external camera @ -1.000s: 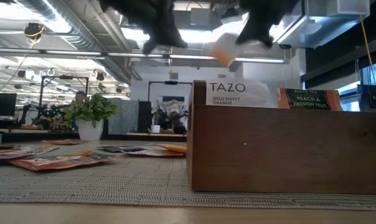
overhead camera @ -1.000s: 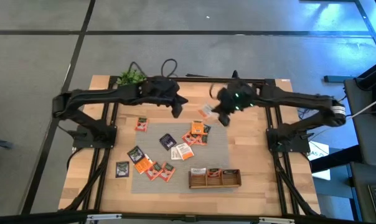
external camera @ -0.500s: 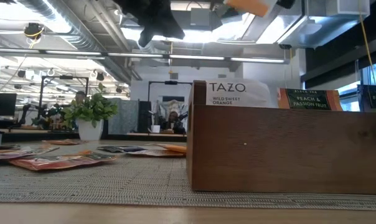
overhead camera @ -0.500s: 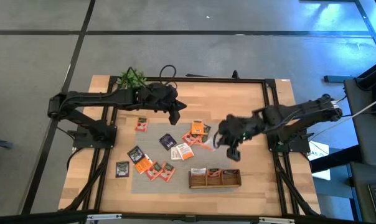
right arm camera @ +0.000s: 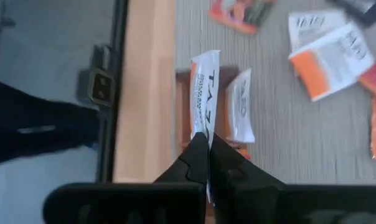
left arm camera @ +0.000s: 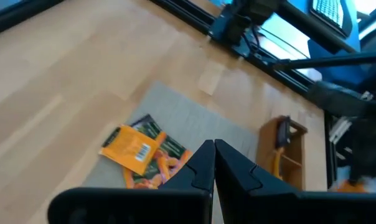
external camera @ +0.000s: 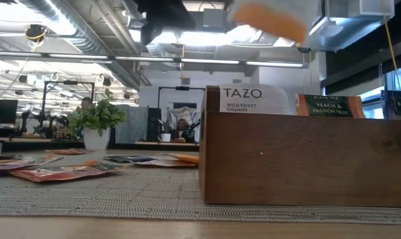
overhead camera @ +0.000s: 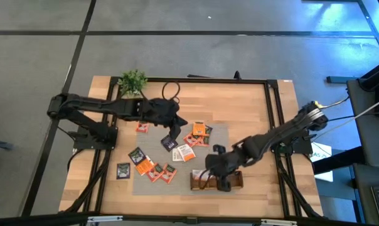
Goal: Pick & Place Tea
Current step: Put the orange tea bag into the left compartment of the wooden organizer
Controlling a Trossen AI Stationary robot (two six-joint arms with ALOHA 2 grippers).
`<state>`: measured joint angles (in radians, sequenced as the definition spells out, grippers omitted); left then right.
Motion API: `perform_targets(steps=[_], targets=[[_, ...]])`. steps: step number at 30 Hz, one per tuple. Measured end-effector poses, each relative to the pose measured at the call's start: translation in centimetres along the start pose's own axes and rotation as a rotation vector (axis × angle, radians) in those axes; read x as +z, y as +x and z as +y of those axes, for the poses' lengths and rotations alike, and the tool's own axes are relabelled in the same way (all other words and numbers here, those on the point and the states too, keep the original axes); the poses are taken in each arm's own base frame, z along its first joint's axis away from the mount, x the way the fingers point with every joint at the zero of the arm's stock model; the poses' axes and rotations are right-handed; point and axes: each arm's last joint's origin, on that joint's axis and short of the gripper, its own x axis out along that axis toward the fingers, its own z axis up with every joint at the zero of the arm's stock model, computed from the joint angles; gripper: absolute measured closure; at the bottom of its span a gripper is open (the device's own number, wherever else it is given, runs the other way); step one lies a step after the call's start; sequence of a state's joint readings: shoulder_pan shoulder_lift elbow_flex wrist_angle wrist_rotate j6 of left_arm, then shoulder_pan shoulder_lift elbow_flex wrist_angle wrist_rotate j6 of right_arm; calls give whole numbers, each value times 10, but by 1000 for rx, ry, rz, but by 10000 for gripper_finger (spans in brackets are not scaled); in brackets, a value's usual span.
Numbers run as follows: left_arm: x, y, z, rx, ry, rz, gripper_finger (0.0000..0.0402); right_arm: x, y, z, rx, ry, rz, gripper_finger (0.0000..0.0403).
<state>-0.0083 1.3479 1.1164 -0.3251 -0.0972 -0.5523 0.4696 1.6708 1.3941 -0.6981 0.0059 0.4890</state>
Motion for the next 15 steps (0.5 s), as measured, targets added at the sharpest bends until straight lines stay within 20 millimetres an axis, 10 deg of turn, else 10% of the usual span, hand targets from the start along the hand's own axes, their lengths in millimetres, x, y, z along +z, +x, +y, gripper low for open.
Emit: perform_targets(steps=[15], targets=[[-32,-11,-47,36,74,-52,395,-7,45,-5,-101,-129,92,397]])
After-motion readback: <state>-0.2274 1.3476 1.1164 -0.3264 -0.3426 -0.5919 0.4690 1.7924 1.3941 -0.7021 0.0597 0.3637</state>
